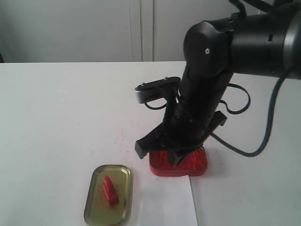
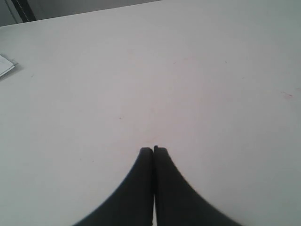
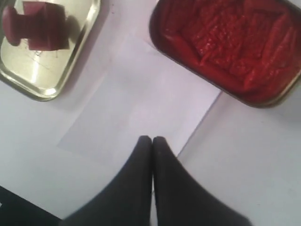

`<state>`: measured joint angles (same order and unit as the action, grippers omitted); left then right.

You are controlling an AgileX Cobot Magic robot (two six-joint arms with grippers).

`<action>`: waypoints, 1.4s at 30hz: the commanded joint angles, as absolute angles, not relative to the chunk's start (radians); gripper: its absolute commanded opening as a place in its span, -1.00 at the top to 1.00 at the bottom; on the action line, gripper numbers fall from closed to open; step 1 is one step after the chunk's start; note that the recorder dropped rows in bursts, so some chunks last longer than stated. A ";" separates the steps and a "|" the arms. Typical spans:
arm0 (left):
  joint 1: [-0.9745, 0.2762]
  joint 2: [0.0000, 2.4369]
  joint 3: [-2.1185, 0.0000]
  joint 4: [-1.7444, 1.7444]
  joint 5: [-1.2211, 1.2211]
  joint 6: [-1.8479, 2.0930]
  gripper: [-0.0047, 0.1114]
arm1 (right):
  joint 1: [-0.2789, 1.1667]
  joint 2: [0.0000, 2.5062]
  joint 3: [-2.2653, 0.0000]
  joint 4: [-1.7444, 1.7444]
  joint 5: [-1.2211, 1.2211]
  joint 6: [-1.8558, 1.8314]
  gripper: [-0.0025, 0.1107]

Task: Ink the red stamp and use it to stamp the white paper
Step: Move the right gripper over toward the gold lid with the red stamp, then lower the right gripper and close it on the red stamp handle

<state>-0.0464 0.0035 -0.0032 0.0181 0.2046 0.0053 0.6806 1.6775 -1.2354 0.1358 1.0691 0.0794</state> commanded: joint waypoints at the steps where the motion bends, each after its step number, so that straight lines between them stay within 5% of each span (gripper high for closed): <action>1: -0.043 0.000 0.000 0.017 0.203 0.008 0.92 | 0.743 1.712 -1.286 0.131 1.066 0.101 0.96; 19: -0.043 0.000 0.000 0.017 0.203 0.008 0.92 | 0.998 1.946 -1.539 -0.012 1.076 0.296 0.96; 42: -0.043 0.000 0.000 0.017 0.203 0.008 0.92 | 1.017 2.037 -1.620 -0.114 1.053 0.426 0.95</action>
